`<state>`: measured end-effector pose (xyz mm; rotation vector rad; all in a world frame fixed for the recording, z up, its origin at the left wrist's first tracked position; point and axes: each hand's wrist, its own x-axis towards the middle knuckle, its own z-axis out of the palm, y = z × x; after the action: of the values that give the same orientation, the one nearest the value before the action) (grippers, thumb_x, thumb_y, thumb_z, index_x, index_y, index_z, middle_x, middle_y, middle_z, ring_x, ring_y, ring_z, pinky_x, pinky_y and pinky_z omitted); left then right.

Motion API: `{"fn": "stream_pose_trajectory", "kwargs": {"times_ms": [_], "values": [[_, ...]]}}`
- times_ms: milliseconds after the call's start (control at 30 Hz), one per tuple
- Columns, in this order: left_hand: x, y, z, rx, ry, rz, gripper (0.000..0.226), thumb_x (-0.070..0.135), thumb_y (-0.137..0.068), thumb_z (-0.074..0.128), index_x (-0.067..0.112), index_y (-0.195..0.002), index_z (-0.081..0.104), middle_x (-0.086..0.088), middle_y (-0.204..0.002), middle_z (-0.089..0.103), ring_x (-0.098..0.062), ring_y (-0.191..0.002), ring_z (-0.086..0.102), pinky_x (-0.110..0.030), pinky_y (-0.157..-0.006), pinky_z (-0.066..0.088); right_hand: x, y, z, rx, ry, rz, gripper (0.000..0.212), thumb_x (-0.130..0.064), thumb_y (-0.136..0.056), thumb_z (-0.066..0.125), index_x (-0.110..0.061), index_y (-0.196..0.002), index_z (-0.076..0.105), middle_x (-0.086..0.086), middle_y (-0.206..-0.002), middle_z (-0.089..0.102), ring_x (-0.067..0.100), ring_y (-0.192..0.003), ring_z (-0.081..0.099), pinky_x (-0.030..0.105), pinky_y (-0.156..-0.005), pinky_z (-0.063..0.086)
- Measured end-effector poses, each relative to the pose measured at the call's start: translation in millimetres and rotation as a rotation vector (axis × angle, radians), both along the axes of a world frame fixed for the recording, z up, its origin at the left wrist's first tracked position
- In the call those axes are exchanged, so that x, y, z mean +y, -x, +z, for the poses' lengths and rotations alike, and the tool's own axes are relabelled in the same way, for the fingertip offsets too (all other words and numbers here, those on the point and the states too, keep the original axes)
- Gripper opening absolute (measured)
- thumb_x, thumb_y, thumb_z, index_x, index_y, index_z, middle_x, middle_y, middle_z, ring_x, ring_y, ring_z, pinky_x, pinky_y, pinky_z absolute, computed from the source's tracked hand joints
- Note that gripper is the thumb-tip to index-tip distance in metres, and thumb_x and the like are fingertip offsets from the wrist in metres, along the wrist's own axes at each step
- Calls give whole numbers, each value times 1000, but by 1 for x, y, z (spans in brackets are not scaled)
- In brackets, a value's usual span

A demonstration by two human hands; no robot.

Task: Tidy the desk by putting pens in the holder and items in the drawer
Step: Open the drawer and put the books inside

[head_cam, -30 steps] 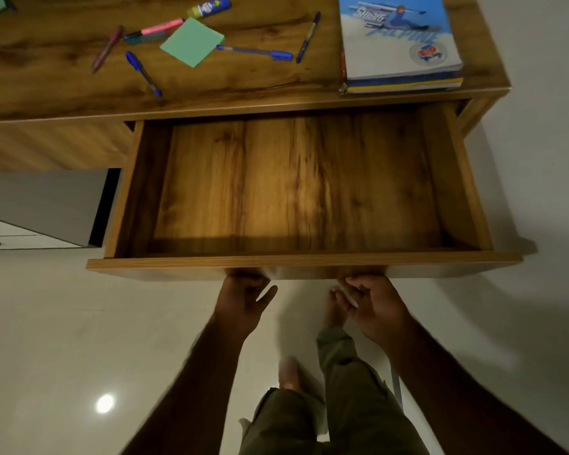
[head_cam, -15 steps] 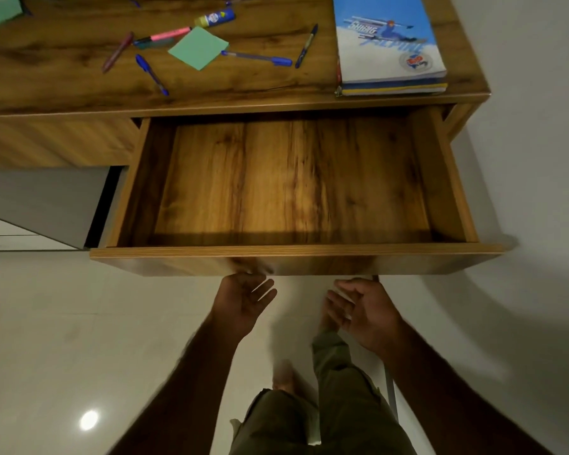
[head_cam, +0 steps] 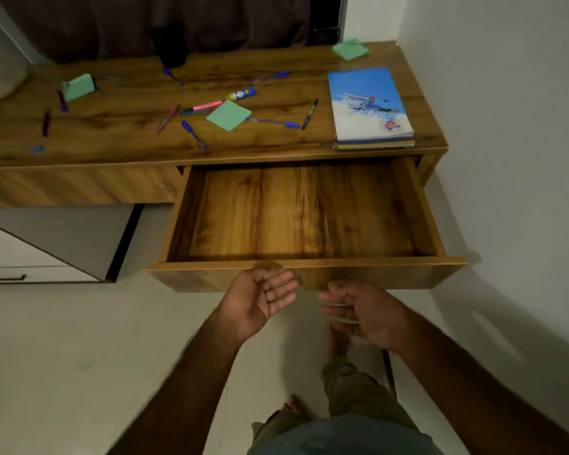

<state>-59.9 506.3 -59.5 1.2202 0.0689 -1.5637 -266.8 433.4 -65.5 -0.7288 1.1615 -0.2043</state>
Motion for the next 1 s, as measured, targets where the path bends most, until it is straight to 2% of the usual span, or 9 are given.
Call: {"fn": "stream_pose_trajectory", "kwargs": {"times_ms": [67, 167, 233, 367, 500, 667, 767, 867, 1000], "values": [[-5, -4, 24, -19, 41, -53, 25, 10, -98, 43, 2, -117, 57, -21, -120, 69, -35, -114, 65, -44, -93, 54, -6, -3, 25, -18, 53, 77, 27, -28, -101, 52, -17, -122, 65, 2, -115, 77, 23, -106, 73, 42, -94, 51], [-14, -10, 57, -60, 101, -111, 22, 10, -97, 43, 3, -113, 57, -21, -118, 70, -35, -111, 67, -43, -92, 54, -18, -11, 64, -47, 137, 124, 28, -25, -103, 47, -18, -122, 65, 2, -114, 77, 24, -110, 72, 38, -89, 48], [-24, -13, 76, -104, 127, -126, 21, 10, -98, 43, 4, -112, 56, -21, -118, 70, -35, -111, 68, -44, -92, 54, -30, -18, 85, -36, 204, 110, 27, -24, -101, 50, -17, -122, 66, 2, -113, 77, 26, -110, 71, 37, -86, 51], [-50, -15, 106, -186, 155, -139, 20, 8, -97, 45, 6, -115, 55, -20, -118, 70, -35, -109, 68, -44, -90, 55, -57, -32, 119, 9, 374, 35, 24, -18, -96, 61, -17, -118, 70, 4, -113, 76, 29, -112, 70, 42, -91, 54], [-79, -10, 125, -260, 183, -175, 20, 10, -96, 49, 8, -114, 57, -18, -119, 70, -34, -108, 68, -41, -83, 58, -85, -37, 143, 16, 492, -21, 24, -16, -92, 66, -20, -116, 71, 5, -117, 73, 21, -105, 68, 36, -78, 51], [-125, -4, 134, -305, 198, -244, 17, 11, -96, 49, 10, -110, 59, -14, -117, 69, -31, -103, 69, -38, -75, 58, -125, -34, 149, 43, 528, -88, 19, -15, -90, 70, -23, -107, 73, 3, -113, 74, 20, -109, 66, 38, -81, 53], [-155, -1, 133, -315, 189, -261, 20, 10, -97, 47, 9, -114, 58, -16, -122, 67, -33, -107, 67, -40, -81, 58, -152, -33, 143, 85, 538, -120, 21, -15, -88, 72, -26, -106, 73, 2, -113, 73, 20, -110, 65, 33, -73, 51], [-187, -1, 129, -329, 162, -279, 29, 9, -97, 46, 7, -124, 56, -15, -124, 66, -34, -111, 65, -42, -85, 56, -186, -31, 133, 124, 530, -162, 24, -14, -87, 72, -26, -108, 72, 3, -113, 72, 21, -108, 65, 33, -74, 52], [-239, -4, 122, -392, 100, -289, 24, 7, -96, 48, 9, -118, 60, -12, -118, 67, -33, -108, 66, -44, -86, 57, -239, -32, 124, 166, 525, -196, 27, -12, -87, 72, -25, -111, 70, 4, -119, 66, 23, -111, 61, 32, -73, 53]]}}
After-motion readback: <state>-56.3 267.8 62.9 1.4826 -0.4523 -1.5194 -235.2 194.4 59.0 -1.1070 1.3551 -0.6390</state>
